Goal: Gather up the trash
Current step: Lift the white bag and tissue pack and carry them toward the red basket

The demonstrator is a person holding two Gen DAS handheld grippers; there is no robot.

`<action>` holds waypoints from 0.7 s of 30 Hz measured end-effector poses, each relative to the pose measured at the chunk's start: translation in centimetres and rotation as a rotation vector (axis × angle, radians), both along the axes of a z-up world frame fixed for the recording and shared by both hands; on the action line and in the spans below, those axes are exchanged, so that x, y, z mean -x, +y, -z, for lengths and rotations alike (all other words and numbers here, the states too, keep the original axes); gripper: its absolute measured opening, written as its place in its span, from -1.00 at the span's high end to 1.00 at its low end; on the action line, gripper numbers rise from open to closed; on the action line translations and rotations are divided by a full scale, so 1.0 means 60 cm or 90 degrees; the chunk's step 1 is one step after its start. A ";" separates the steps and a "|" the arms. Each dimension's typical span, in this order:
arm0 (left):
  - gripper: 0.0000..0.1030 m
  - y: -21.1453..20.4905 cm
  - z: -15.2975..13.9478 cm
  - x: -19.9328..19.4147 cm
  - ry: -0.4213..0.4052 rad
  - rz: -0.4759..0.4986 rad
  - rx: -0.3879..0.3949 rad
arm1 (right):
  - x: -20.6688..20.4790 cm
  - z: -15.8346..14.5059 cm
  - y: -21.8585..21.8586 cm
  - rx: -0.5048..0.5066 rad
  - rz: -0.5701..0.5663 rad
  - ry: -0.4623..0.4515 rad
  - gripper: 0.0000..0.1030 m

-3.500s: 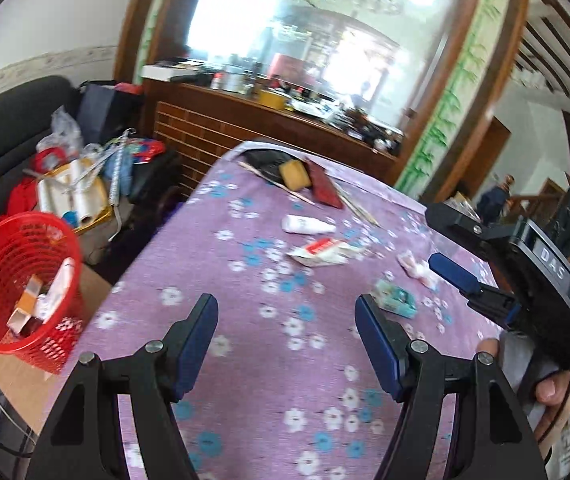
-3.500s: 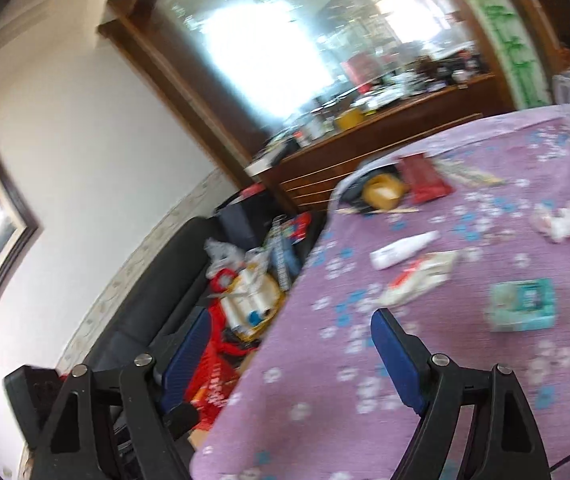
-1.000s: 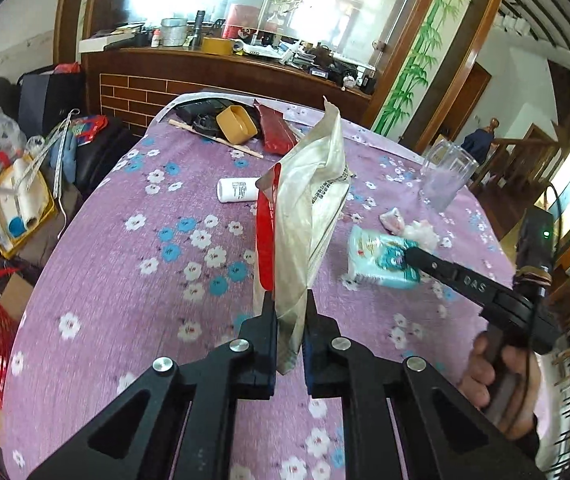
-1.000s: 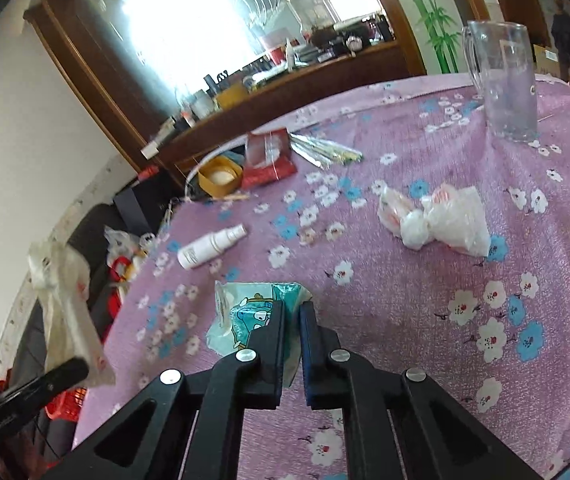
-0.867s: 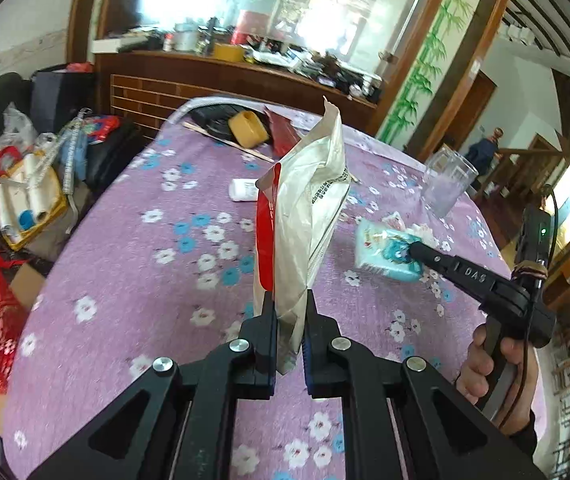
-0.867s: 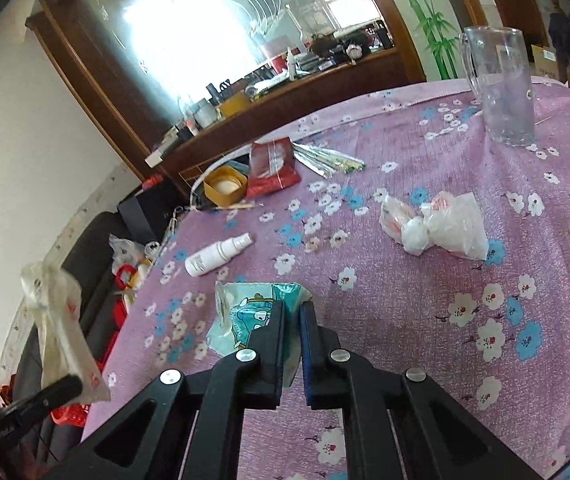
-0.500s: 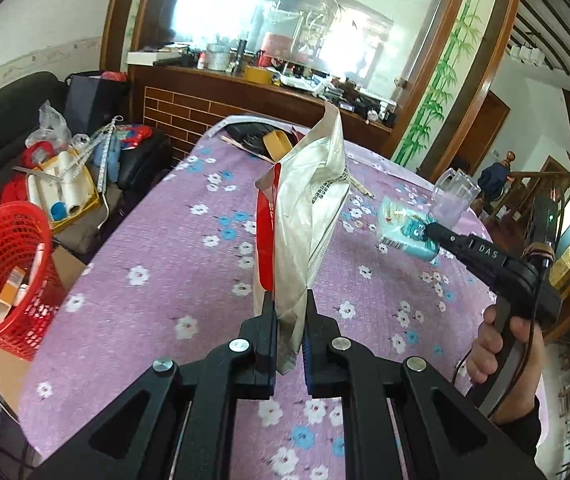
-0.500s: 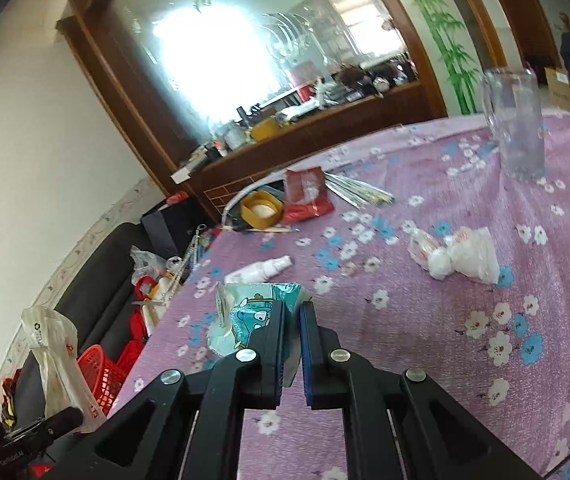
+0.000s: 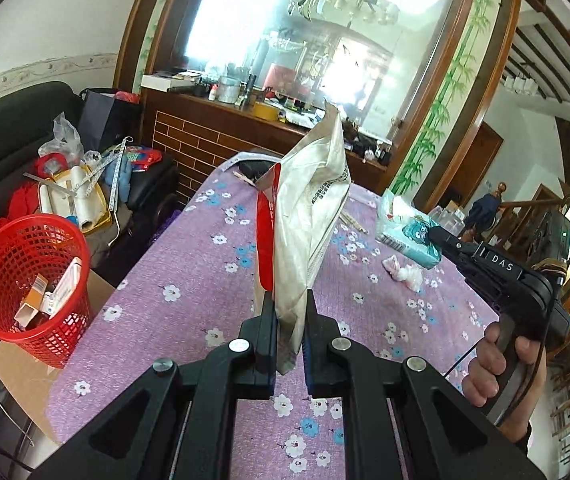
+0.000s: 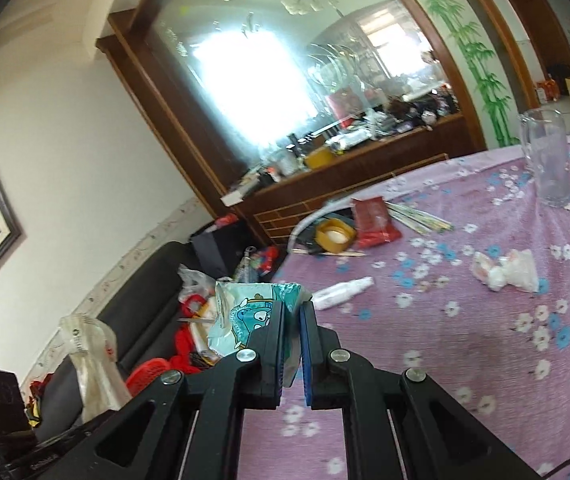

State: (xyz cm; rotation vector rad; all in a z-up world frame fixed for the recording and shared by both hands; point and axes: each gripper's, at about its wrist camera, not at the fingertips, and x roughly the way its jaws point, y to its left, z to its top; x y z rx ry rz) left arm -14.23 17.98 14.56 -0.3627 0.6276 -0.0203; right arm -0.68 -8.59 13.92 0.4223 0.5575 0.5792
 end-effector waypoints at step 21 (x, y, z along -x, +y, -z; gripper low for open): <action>0.78 0.071 -0.010 0.051 -0.034 -0.051 0.027 | 0.075 -0.069 0.128 -0.025 -0.068 -0.055 0.84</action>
